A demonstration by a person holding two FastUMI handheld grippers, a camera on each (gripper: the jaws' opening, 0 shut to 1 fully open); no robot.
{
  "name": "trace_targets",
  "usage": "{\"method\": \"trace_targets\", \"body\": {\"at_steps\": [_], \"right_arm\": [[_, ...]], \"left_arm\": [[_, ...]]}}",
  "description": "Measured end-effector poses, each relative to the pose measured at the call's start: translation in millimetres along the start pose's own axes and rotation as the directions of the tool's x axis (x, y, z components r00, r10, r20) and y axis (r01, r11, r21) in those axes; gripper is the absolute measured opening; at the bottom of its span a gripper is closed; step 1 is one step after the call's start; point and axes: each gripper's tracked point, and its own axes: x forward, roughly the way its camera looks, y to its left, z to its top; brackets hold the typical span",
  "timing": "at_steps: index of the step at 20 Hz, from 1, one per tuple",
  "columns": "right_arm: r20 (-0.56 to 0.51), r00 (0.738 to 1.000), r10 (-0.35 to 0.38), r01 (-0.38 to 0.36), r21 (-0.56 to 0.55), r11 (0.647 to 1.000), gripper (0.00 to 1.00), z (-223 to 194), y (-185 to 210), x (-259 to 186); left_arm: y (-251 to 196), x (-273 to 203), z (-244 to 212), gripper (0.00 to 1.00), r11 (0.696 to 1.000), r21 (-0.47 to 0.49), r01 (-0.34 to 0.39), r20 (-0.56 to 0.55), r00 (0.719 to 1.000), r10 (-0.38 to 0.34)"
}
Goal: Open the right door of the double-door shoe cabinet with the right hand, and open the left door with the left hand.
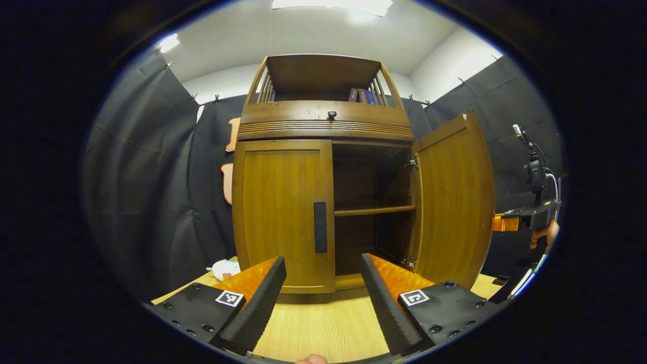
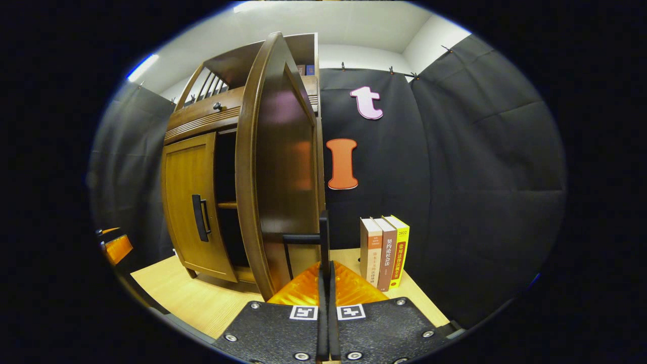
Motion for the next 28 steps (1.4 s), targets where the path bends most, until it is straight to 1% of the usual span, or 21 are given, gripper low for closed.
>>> {"method": "trace_targets", "body": {"at_steps": [3,4,7,8,9,10,11,12,13,14,15,16,17,18,19,20,23,27,28], "right_arm": [[-0.010,1.000,0.029,-0.029,0.019,0.999,0.00,-1,-11,1],[-0.009,0.999,0.034,-0.034,0.022,0.999,0.00,-2,-12,-1],[-0.002,0.999,0.044,-0.044,0.019,0.999,0.00,0,-15,0],[-0.004,0.999,0.050,-0.049,0.023,0.999,0.00,-1,-16,-1],[-0.005,0.999,0.054,-0.053,0.027,0.998,0.00,-1,-15,0],[-0.005,0.999,0.054,-0.054,0.021,0.998,0.07,-1,-18,-2],[-0.008,0.998,0.055,-0.055,0.009,0.998,0.02,-2,-20,-7],[-0.016,0.998,0.055,-0.055,-0.009,0.998,0.02,-5,-24,-13],[-0.027,0.999,0.040,-0.040,-0.030,0.999,0.03,-10,-32,-18],[-0.031,0.999,0.010,-0.011,-0.041,0.999,0.05,-13,-44,-25],[-0.029,0.999,0.013,-0.014,-0.026,1.000,0.05,-13,-48,-32],[-0.026,0.999,0.021,-0.021,0.002,1.000,0.05,-13,-47,-39],[-0.025,1.000,0.001,-0.001,0.013,1.000,0.05,-13,-52,-43],[-0.022,1.000,-0.016,0.016,0.012,1.000,0.05,-13,-57,-47],[-0.016,1.000,-0.026,0.027,0.012,1.000,0.05,-12,-58,-52],[-0.013,0.999,-0.030,0.031,0.015,0.999,0.05,-11,-57,-56],[-0.021,0.999,-0.043,0.043,0.011,0.999,0.05,-16,-61,-64],[-0.025,0.998,-0.058,0.059,0.010,0.998,0.05,-17,-61,-71],[-0.023,0.998,-0.064,0.064,0.014,0.998,0.05,-17,-63,-72]], "left_arm": [[-1,2,-2,0.96,1.000,0.003,-0.008,-0.005,1.000,0.008],[-1,4,-2,0.94,1.000,0.002,-0.013,-0.006,1.000,0.013],[-1,9,-2,0.94,0.999,-0.007,-0.036,-0.006,0.999,0.036],[0,11,0,0.96,0.999,-0.005,-0.044,-0.001,0.999,0.044],[-1,12,1,0.94,0.999,0.002,-0.051,0.004,0.999,0.051],[-2,14,3,0.94,0.998,0.009,-0.055,0.008,0.998,0.055],[-2,16,2,0.94,0.998,0.016,-0.056,0.008,0.998,0.056],[-3,20,2,0.94,0.998,0.019,-0.056,0.008,0.998,0.056],[-4,25,2,0.94,0.998,0.020,-0.052,0.006,0.999,0.051],[-5,31,3,0.96,0.999,0.021,-0.048,0.005,0.999,0.048],[-6,38,3,0.96,0.999,0.022,-0.043,0.004,0.999,0.042],[-6,46,4,0.94,0.999,0.023,-0.040,0.004,0.999,0.040],[-6,55,4,0.94,0.999,0.021,-0.035,0.004,0.999,0.035],[-7,64,7,0.96,0.999,0.019,-0.029,0.008,1.000,0.029],[-7,74,9,0.96,0.999,0.020,-0.027,0.010,1.000,0.027],[-5,86,12,0.94,0.999,0.028,-0.024,0.011,1.000,0.024],[-3,123,19,0.94,0.999,0.042,-0.008,0.014,1.000,0.008],[0,181,6,0.94,0.998,0.068,-0.010,-0.021,1.000,0.012],[-1,194,2,0.97,0.997,0.073,-0.014,-0.029,0.999,0.016]]}}
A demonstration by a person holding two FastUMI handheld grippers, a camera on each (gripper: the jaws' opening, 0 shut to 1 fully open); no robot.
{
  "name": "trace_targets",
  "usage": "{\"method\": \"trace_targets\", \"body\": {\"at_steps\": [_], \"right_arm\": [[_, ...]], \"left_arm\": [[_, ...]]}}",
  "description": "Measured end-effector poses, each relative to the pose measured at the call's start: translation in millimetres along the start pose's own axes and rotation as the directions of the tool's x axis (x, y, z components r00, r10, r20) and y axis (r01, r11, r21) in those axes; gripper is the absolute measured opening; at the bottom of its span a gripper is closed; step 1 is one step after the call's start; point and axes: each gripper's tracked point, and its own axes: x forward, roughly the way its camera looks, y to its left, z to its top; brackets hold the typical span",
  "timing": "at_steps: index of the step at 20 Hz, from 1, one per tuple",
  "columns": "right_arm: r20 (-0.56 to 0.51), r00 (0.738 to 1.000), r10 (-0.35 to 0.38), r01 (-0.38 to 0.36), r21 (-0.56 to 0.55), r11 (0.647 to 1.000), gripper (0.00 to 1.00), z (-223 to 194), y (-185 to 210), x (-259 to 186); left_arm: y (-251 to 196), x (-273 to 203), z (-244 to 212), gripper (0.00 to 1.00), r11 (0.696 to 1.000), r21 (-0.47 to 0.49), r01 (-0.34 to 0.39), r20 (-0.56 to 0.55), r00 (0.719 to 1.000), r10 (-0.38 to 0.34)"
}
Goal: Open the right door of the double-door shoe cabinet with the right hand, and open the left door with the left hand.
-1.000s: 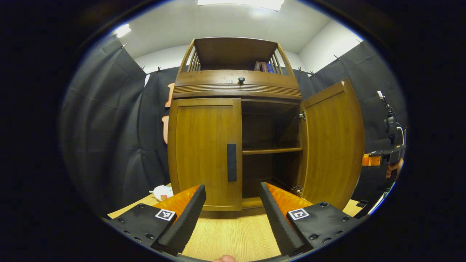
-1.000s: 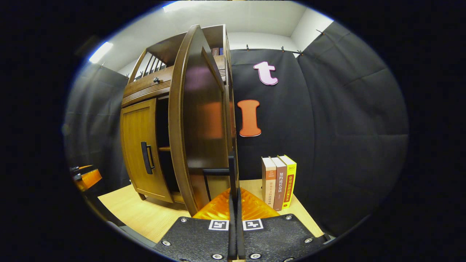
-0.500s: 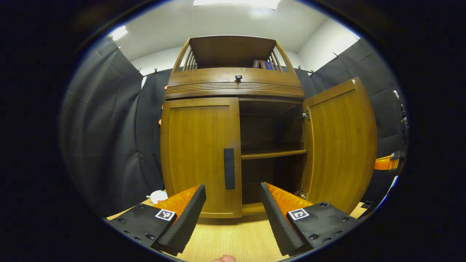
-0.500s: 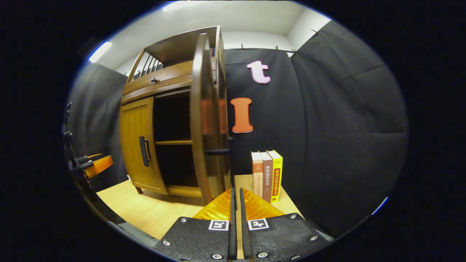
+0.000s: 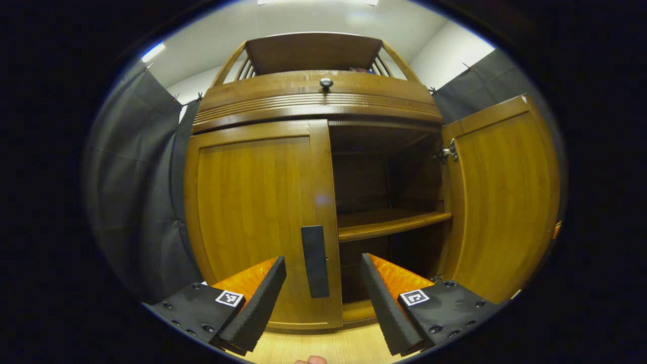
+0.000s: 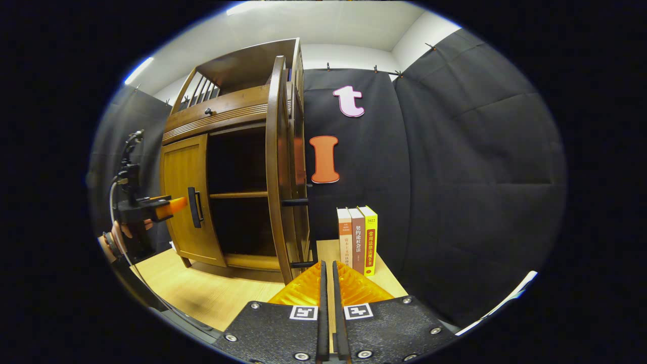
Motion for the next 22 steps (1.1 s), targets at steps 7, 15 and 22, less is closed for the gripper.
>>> {"method": "trace_targets", "body": {"at_steps": [7,15,22], "right_arm": [[0.017,0.999,-0.041,0.041,-0.004,0.999,0.06,6,-12,-8],[0.042,0.997,-0.060,0.059,0.020,0.998,0.75,11,-9,-14],[0.047,0.997,-0.055,0.054,0.025,0.998,0.98,7,-6,-18]], "left_arm": [[8,53,-29,0.94,0.999,-0.034,-0.030,-0.054,0.998,0.028],[23,73,-30,0.94,0.997,-0.059,-0.058,-0.039,0.998,0.056],[16,77,-28,0.90,0.998,-0.058,-0.021,-0.032,0.999,0.020]]}}
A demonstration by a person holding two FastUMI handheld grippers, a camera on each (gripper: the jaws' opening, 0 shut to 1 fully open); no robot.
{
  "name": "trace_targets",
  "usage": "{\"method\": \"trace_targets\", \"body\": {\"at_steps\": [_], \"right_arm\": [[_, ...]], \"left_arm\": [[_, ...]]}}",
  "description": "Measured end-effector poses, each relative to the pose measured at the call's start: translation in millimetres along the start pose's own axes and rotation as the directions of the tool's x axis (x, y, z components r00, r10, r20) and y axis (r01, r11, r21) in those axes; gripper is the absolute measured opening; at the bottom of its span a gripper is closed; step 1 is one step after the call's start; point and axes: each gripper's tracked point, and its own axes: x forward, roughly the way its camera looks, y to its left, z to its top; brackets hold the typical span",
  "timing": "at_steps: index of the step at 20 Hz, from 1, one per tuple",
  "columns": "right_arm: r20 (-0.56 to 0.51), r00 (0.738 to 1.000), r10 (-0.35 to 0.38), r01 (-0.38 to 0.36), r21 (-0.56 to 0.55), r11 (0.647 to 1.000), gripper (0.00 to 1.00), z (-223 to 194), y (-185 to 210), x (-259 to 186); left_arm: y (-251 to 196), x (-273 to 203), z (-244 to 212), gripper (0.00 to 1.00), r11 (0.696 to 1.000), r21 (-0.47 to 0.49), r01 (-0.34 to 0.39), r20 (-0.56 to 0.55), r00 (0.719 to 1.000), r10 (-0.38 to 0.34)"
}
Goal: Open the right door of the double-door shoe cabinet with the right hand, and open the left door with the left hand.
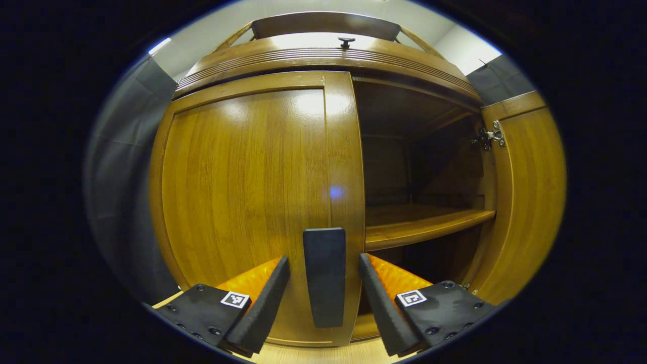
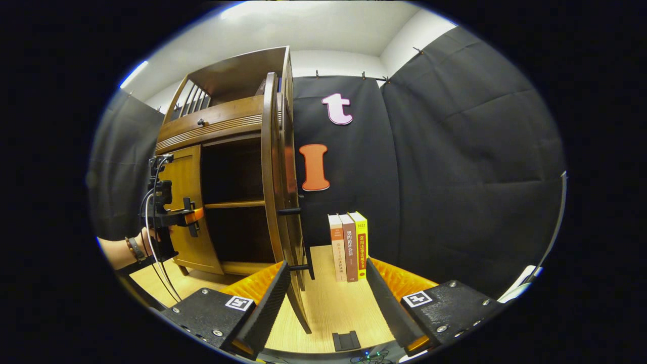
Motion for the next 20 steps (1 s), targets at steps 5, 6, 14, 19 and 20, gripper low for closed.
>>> {"method": "trace_targets", "body": {"at_steps": [5,6,14,19,20], "right_arm": [[0.006,1.000,-0.004,0.004,-0.017,1.000,0.98,2,-4,-11],[0.004,1.000,-0.001,0.001,-0.013,1.000,0.98,2,-2,-12],[0.008,1.000,0.013,-0.013,-0.038,0.999,0.92,1,9,-16],[0.008,0.999,0.042,-0.041,-0.042,0.998,0.92,4,28,-16],[0.012,0.999,0.046,-0.046,-0.046,0.998,0.92,4,33,-16]], "left_arm": [[1,-3,-3,0.50,1.000,0.013,-0.011,-0.002,1.000,0.011],[1,-4,-3,0.41,1.000,0.005,-0.012,-0.008,1.000,0.012],[11,-65,-1,0.39,0.998,-0.009,-0.059,-0.044,0.997,0.058],[38,-135,5,0.36,0.999,-0.024,-0.033,-0.037,0.999,0.032],[45,-146,5,0.36,1.000,-0.017,-0.027,-0.039,0.999,0.026]]}}
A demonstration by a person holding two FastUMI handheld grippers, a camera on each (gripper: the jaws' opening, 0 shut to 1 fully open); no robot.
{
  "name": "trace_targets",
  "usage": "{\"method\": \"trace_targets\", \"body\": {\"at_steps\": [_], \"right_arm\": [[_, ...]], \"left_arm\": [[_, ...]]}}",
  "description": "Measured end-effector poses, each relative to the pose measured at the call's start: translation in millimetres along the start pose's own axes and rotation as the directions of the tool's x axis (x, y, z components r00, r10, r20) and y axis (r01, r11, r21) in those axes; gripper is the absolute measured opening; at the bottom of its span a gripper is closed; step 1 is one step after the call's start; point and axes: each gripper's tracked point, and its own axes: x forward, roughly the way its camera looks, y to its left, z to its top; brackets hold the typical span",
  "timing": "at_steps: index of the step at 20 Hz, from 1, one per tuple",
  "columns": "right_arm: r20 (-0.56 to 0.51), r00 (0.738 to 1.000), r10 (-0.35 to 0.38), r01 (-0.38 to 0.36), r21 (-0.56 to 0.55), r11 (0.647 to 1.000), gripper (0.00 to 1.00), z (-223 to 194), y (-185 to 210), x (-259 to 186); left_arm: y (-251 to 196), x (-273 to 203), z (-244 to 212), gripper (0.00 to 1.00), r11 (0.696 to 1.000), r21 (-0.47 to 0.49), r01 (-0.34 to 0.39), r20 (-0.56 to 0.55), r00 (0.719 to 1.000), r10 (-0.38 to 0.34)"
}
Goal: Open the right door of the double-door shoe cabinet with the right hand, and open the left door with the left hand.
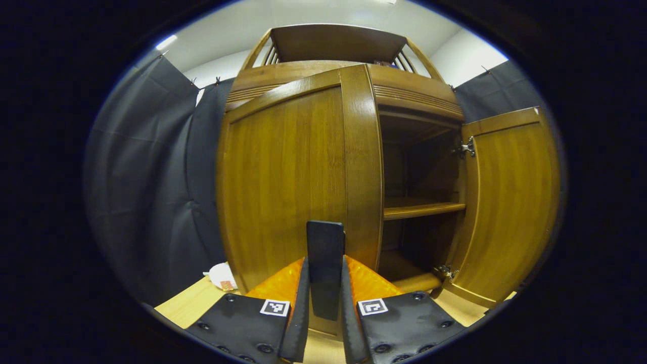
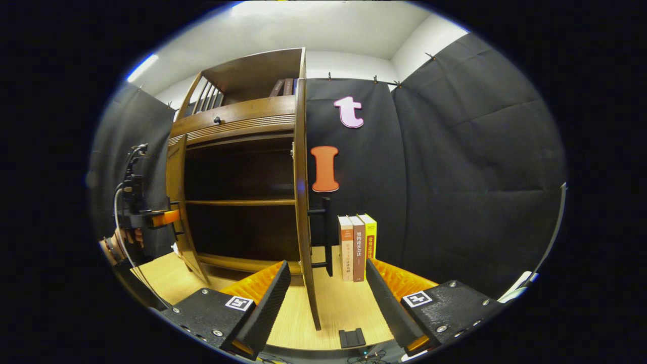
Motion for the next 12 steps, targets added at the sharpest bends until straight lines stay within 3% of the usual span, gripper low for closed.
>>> {"method": "trace_targets", "body": {"at_steps": [5,12], "right_arm": [[0.002,1.000,0.013,-0.013,-0.001,1.000,0.96,4,18,8],[0.009,1.000,0.008,-0.008,-0.008,1.000,0.98,5,38,11]], "left_arm": [[36,-41,1,0.35,1.000,0.011,-0.006,0.007,1.000,0.006],[81,-73,6,0.26,0.998,0.016,-0.054,0.010,0.999,0.053]]}}
